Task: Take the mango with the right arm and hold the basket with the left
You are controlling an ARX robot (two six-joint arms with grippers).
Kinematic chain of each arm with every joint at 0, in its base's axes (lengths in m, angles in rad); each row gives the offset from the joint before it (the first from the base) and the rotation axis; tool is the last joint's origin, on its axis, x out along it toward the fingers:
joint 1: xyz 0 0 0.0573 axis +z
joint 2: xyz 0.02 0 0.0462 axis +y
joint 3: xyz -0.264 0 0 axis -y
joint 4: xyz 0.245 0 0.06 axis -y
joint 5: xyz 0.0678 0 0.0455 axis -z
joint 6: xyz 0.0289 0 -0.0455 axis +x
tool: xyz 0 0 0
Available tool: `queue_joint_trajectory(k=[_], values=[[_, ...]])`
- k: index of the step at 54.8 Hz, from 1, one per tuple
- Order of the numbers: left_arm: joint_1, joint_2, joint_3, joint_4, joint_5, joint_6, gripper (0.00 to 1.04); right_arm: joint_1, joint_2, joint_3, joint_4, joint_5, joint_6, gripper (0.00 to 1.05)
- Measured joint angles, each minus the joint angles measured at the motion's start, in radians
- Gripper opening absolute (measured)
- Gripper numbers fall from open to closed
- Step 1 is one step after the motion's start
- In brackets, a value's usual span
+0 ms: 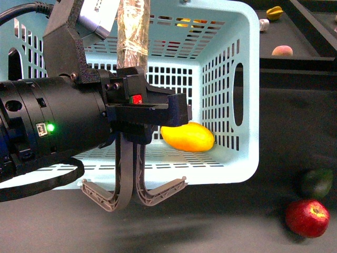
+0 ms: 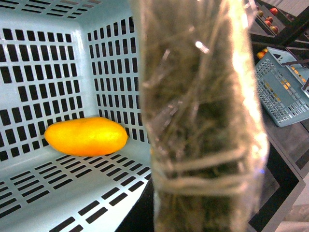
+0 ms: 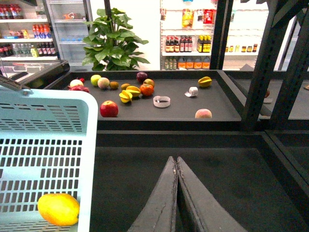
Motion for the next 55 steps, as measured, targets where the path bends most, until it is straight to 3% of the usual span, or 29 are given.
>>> queue_joint_trajectory(k=[33,41,55], values=[[0.0,0.0,0.0,0.0,0.0,-0.001,0.04,0.0,-0.156,0.0,-0.155,0.0,0.0,0.02],[0.0,0.0,0.0,0.0,0.0,0.0,0.04,0.0,-0.3,0.001,-0.325,-0.003,-0.001,0.02],[-0.001,0.0,0.0,0.0,0.0,0.0,0.04,0.0,-0.326,0.001,-0.332,-0.003,-0.001,0.02]])
